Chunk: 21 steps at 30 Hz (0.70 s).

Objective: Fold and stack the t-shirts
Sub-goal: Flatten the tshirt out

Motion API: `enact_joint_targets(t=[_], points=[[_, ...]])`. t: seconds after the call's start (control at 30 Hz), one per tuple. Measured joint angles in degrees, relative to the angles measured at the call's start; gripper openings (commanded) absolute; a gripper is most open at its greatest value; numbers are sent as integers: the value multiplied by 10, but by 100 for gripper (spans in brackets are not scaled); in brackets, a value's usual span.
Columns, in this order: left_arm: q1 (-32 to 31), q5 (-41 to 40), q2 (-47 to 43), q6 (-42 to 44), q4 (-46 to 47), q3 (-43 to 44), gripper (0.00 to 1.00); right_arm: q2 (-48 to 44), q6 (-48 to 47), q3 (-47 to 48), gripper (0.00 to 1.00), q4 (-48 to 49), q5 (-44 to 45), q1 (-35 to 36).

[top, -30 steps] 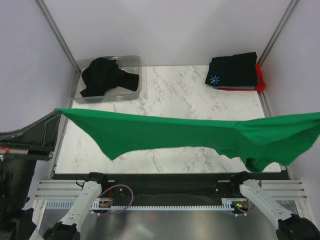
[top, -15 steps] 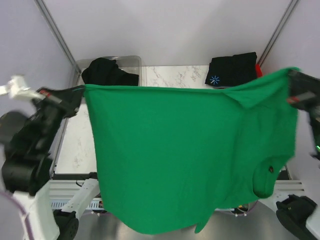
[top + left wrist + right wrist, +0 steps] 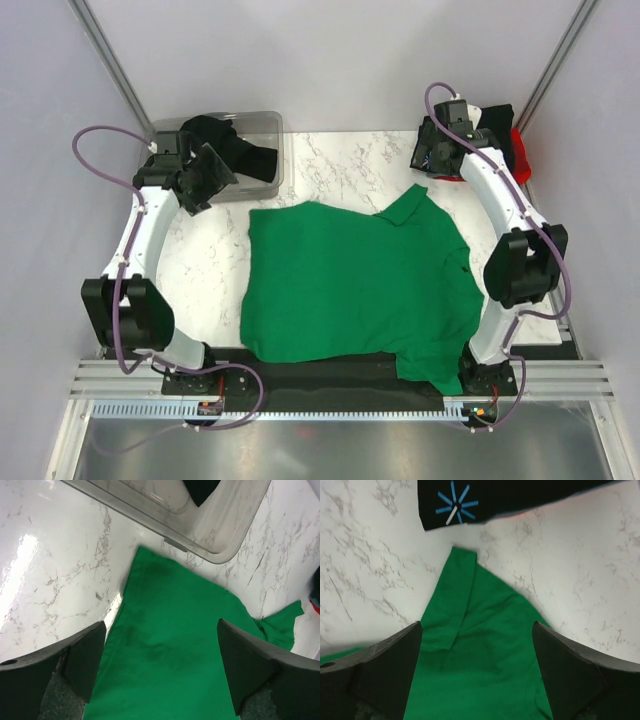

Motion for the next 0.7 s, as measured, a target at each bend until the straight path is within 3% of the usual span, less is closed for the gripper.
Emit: enact_joint_targets(t=[0.13,0.4,0.57,0.7], points=[[3,12,-16,1,6,-23,100,-58,-2,-97,98,27,-32,4],[1,33,-210,0,58,-209,96,-282,5,-321,98,98,-110,10],[0,60,-280,-4,94,-369,93,-269,16,-428,98,130,-174,9],[-2,85,-277,-16,123,-443,92,-197,17,-428,98,148,-201,9]])
